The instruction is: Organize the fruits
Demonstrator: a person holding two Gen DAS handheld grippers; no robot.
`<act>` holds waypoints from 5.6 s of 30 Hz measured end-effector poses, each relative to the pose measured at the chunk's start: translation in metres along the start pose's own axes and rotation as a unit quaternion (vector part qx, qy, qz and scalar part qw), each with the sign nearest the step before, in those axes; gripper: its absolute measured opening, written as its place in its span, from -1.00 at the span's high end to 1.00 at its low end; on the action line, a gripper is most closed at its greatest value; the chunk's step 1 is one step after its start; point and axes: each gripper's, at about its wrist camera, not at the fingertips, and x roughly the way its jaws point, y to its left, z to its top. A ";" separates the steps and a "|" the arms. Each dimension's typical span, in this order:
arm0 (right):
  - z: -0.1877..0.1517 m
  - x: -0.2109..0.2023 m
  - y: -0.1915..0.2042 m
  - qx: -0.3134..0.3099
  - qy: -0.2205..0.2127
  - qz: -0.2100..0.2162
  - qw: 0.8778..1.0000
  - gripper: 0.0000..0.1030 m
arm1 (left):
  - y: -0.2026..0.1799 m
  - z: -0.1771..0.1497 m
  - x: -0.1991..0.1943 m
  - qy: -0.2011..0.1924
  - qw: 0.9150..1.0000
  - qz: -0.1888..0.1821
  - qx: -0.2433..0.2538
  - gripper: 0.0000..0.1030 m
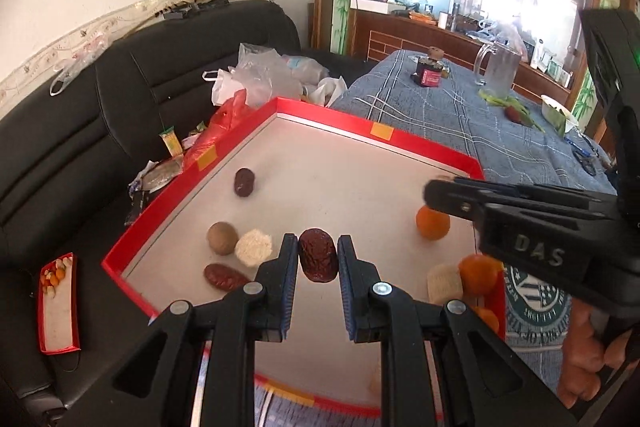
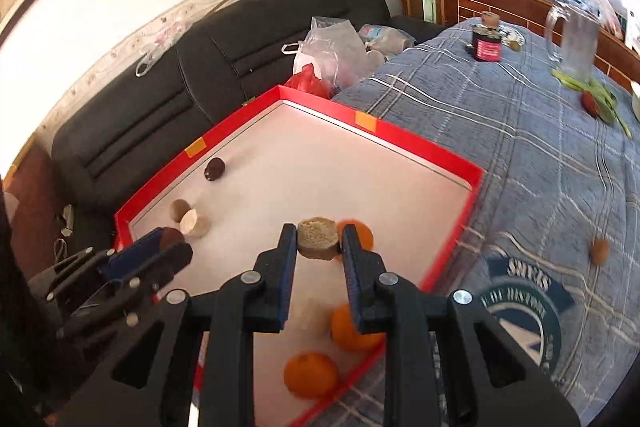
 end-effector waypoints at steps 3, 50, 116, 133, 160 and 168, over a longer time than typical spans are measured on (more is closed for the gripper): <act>0.012 0.015 0.002 -0.005 0.004 -0.006 1.000 0.51 | 0.000 0.005 0.012 0.013 1.000 0.008 -0.005 0.64; 0.023 -0.028 -0.046 0.075 -0.042 -0.022 0.996 0.41 | -0.017 0.020 -0.072 -0.107 0.986 0.126 -0.008 -0.61; -0.079 -0.176 -0.002 0.024 -0.248 -0.061 0.966 -0.93 | -0.004 -0.004 -0.123 -0.161 0.969 0.184 -0.031 -0.99; -0.097 -0.195 0.023 -0.008 -0.259 -0.060 0.964 -0.95 | -0.002 -0.015 -0.152 -0.182 0.965 0.187 -0.040 -0.99; -0.097 -0.185 0.029 -0.007 -0.238 -0.064 0.969 -0.95 | 0.000 -0.023 -0.154 -0.183 0.965 0.180 -0.045 -0.99; -0.096 -0.184 0.031 -0.009 -0.236 -0.063 0.970 -0.95 | 0.002 -0.023 -0.155 -0.185 0.966 0.174 -0.049 -0.99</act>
